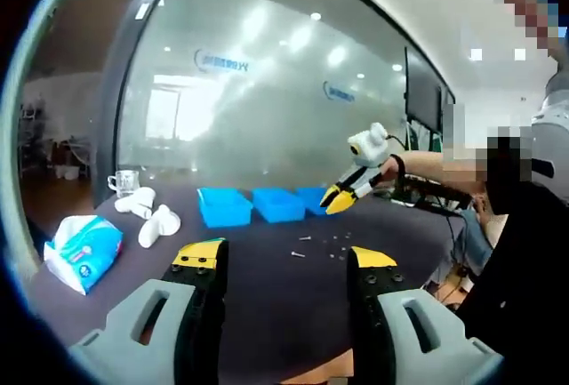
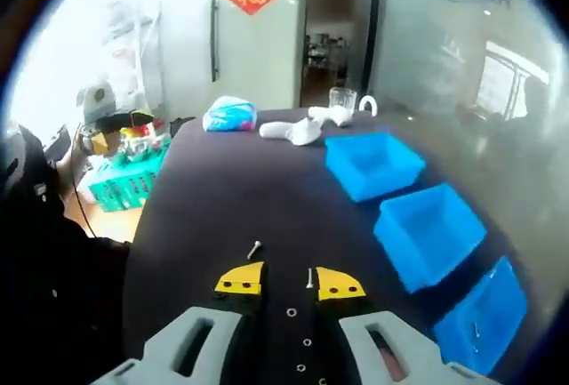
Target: Sort the screws, nuts, and washers into the corresponding bins
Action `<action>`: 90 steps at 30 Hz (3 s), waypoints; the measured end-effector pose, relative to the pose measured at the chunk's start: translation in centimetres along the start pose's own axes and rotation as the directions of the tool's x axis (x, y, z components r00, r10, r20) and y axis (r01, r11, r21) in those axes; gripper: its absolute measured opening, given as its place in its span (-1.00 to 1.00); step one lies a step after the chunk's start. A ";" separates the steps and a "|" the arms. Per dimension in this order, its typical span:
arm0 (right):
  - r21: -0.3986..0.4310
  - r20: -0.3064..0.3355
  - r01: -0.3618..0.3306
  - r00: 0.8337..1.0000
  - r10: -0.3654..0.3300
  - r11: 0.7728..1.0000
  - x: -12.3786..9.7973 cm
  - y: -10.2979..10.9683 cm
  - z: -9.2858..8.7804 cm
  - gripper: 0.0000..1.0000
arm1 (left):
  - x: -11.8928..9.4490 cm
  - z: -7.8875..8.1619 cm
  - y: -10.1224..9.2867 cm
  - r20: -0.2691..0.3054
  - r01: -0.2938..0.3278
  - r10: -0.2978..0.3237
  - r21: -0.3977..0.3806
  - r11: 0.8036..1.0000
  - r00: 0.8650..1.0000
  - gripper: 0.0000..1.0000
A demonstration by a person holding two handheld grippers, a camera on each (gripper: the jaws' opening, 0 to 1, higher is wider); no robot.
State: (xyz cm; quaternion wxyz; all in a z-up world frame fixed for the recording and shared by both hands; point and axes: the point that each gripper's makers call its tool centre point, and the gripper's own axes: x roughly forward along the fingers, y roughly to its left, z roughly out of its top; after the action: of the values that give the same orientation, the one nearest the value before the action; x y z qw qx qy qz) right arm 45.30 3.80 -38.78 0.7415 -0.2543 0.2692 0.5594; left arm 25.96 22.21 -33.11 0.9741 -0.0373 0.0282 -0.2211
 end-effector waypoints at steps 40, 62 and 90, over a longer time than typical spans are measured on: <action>-0.139 -0.515 -0.134 0.856 0.044 0.981 6.8 -0.3 -4.7 -0.87 | 0.6 -1.7 -0.4 -0.054 0.038 -0.038 0.001 0.999 0.998 0.05; -0.074 -0.492 -0.152 0.865 0.096 0.986 5.9 0.1 -4.5 -1.00 | 0.5 -1.7 0.0 -0.047 0.032 -0.032 -0.010 0.999 0.998 0.05; 0.249 0.319 0.237 0.895 -0.311 0.939 -8.0 -0.4 -3.0 -1.00 | 2.5 -0.2 -1.0 -0.010 0.055 -0.055 -0.008 0.998 0.998 0.05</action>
State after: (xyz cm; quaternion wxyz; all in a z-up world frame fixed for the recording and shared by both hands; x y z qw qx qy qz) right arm 43.48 -3.86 -35.49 0.8714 -0.1080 0.1485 0.4549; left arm 27.76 20.18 -33.36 0.9673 -0.0406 0.0327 -0.2481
